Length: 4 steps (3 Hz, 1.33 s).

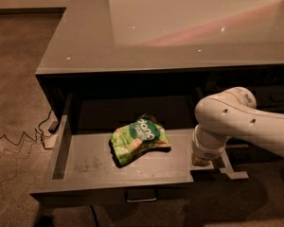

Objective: Open top drawer

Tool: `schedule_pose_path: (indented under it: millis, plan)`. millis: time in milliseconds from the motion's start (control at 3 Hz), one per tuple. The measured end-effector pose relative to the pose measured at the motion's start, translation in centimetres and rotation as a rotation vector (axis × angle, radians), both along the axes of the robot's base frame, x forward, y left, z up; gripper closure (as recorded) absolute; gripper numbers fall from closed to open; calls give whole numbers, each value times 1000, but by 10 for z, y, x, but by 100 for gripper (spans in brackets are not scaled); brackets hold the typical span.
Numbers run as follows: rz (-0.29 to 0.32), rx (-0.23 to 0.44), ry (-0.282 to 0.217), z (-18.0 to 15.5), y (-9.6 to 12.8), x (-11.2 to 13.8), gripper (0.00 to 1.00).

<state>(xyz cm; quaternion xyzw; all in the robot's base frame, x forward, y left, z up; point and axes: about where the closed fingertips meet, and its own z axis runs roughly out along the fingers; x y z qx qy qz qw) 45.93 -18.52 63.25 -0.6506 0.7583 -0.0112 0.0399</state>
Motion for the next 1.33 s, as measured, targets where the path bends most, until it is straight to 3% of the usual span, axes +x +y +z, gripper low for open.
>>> schedule_pose_path:
  millis: [333,667,1333]
  plan:
    - [14,-27,52,-8,-5,-20,100]
    - [14,-27,52,-8,-5,-20,81]
    - [14,-27,52,-8,-5,-20,35]
